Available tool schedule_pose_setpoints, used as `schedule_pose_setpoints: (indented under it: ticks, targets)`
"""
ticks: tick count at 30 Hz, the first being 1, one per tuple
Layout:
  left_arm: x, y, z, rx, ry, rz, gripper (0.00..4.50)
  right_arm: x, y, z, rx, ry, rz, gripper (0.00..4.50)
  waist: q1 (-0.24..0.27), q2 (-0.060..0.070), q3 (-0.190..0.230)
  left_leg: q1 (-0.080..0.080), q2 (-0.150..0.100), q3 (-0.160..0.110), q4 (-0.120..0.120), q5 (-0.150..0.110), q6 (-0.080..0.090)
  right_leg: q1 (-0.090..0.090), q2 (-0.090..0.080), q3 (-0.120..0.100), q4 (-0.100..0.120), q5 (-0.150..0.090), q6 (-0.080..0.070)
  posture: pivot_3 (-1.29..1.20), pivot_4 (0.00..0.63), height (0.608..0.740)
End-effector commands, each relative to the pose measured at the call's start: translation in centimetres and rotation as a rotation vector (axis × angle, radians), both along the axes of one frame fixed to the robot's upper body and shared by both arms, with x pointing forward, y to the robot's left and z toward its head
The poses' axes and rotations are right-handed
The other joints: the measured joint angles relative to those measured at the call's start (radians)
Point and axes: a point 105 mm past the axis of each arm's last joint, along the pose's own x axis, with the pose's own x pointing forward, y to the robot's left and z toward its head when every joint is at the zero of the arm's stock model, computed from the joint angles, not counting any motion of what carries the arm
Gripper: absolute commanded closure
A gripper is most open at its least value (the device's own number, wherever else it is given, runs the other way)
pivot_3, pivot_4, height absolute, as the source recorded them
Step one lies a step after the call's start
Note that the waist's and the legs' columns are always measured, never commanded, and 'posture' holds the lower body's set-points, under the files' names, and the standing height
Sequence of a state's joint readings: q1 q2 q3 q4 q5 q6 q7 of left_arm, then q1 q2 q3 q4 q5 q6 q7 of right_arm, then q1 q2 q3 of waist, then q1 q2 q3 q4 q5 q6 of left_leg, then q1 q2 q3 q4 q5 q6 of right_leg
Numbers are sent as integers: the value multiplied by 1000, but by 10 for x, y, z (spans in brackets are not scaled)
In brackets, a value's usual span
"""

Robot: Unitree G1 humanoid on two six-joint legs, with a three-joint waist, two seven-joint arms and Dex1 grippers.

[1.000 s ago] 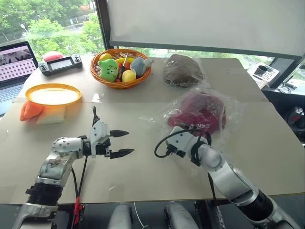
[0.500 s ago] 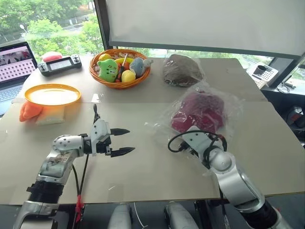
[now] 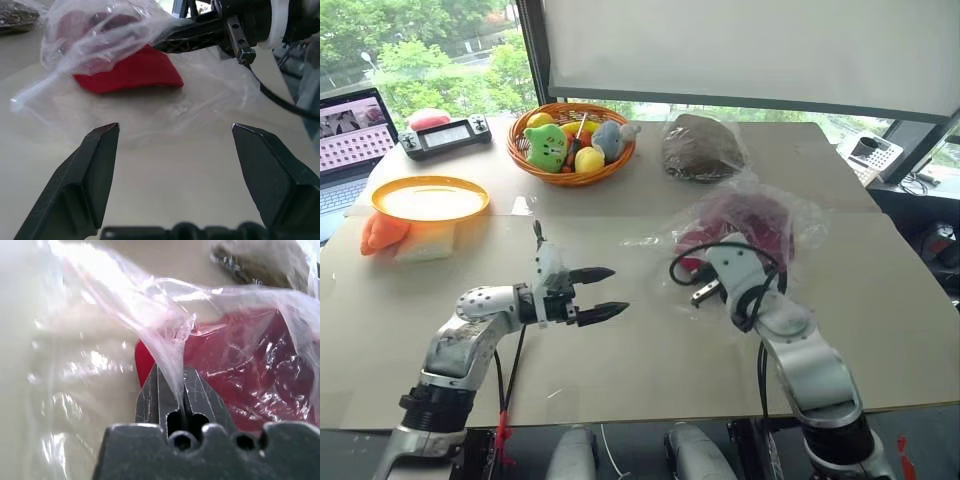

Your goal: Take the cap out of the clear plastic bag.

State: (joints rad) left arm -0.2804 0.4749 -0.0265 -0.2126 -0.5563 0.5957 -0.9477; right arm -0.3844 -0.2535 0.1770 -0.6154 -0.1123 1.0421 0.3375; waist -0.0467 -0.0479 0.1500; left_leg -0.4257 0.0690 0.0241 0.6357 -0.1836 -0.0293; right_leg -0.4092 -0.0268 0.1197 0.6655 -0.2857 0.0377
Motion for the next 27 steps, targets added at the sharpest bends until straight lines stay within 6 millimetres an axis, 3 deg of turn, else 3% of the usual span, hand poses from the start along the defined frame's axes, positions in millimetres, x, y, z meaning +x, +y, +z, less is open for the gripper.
schedule_pose_setpoints:
  ticks: [1,6,10,14,22,26,27]
  targets:
    - [2,-20,-1,-81,168,46,646,-2,12,19,125,-5,62,4479,1,0,0,0,0,0,0,0,0,0,0,0,0,0,0,0,150,740]
    - [14,-38,-22,-56,351,110,646,-2,23,22,170,20,104,4479,1,0,0,1,-1,-3,2,0,0,2,0,-2,1,0,0,0,150,740]
    - [27,-51,-31,-135,490,178,646,-4,25,21,161,27,123,4479,2,0,0,1,-1,-3,2,0,0,3,0,-2,0,0,0,0,150,740]
    - [45,-57,-58,-104,649,313,646,-6,27,25,160,12,148,4479,1,0,0,1,-2,-4,2,0,0,3,0,-2,0,0,0,0,150,740]
    - [68,-98,-64,-279,896,405,646,-10,36,29,141,-14,182,4479,7,0,-1,4,-5,-8,3,0,0,8,0,-2,-2,0,3,0,150,740]
    - [70,-111,-64,-288,913,422,646,-10,33,28,129,-18,172,4479,1,1,-3,4,-5,-10,3,0,0,9,0,-2,-2,0,3,0,150,740]
    - [70,-112,-63,-292,913,418,913,-10,33,27,125,-18,169,4496,0,1,-3,6,-5,-10,3,0,-1,11,0,-2,-2,0,3,0,150,740]
